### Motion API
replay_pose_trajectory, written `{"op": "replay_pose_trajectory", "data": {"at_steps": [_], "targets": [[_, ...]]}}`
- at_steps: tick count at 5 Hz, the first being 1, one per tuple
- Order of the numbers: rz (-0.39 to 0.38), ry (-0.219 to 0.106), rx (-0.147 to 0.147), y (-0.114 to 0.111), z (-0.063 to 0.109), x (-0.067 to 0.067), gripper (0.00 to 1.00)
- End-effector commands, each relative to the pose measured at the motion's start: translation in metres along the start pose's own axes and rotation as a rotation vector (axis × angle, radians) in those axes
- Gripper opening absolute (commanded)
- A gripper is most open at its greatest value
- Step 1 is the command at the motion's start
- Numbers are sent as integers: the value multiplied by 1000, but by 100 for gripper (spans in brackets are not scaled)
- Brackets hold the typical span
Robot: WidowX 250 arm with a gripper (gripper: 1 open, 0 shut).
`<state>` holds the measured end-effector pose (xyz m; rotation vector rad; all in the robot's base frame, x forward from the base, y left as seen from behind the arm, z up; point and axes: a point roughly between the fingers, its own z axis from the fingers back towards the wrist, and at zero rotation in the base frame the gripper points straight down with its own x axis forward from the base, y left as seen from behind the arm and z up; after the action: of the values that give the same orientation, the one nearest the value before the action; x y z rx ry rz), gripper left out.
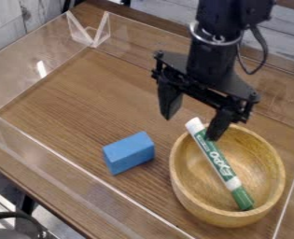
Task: Remove the green marker from inside the brown bowl and put it on the table
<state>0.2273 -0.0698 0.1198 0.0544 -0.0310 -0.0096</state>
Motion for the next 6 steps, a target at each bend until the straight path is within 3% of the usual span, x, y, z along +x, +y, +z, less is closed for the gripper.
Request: {"op": "replay_pose_trajectory", "data": {"at_steps": [1,6], "targets": [[10,-37,-20,-7,3,3,100],[35,-43,-61,-28,-21,-2,100]]}}
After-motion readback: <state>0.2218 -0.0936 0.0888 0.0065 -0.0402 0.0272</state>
